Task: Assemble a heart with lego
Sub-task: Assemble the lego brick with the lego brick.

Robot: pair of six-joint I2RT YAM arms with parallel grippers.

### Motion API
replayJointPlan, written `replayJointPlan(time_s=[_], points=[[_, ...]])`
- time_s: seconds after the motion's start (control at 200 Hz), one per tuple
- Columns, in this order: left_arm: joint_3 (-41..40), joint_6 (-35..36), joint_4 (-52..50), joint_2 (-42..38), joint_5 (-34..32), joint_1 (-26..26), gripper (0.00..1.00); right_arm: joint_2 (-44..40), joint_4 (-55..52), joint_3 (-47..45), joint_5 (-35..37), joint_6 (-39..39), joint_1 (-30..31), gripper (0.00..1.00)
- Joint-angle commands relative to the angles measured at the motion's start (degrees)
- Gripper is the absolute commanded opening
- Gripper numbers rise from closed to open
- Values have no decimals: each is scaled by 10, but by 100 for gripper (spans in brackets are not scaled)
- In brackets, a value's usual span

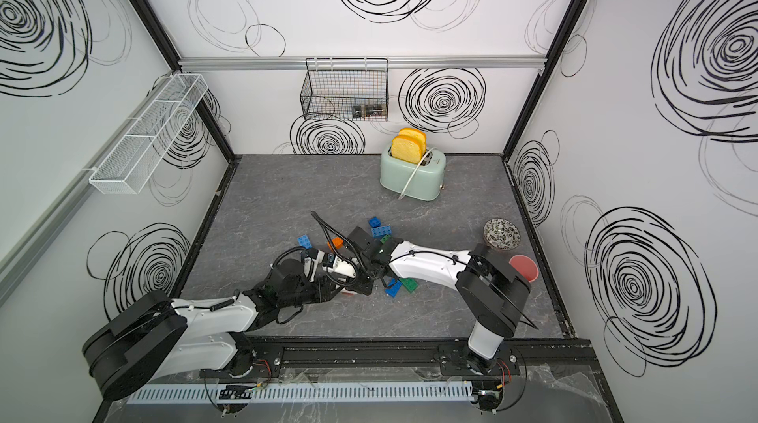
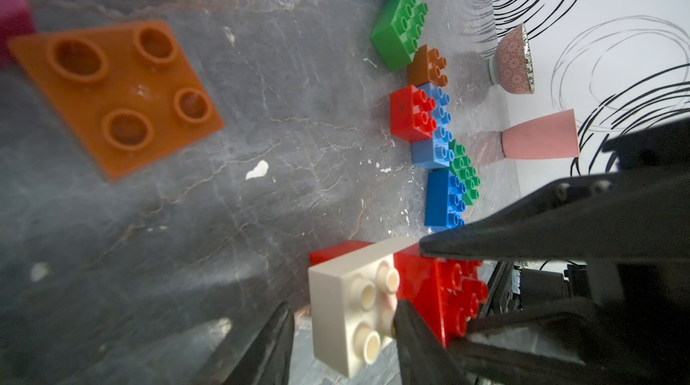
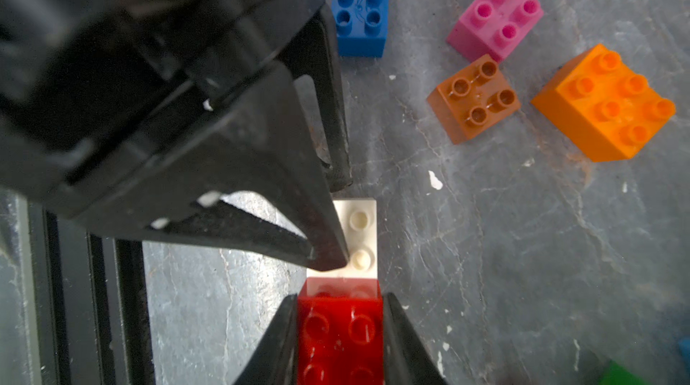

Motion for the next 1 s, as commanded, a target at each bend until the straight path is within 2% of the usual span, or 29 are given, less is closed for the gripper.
replayJointPlan(time_s=[0.0,0.195,0.38,0.545,0.745,0.996], points=[[-2,6,-34,16,-22,4,48,56,-22,-49,77,-10,15,29],[-4,1,-37,4,-14,6,49,49,-23,-44,61,-11,12,30],[-2,-10,-52,-48,10,24,53,39,-40,-28,28,-11,9,30],[18,9,-117,-99,15,45,56,36,-63,-6,15,-9,9,31],[14,21,-186,-178,23,95,56,33,-91,23,9,-8,11,32],[6,18,-203,-210,23,110,57,32,-108,50,5,-15,19,44]])
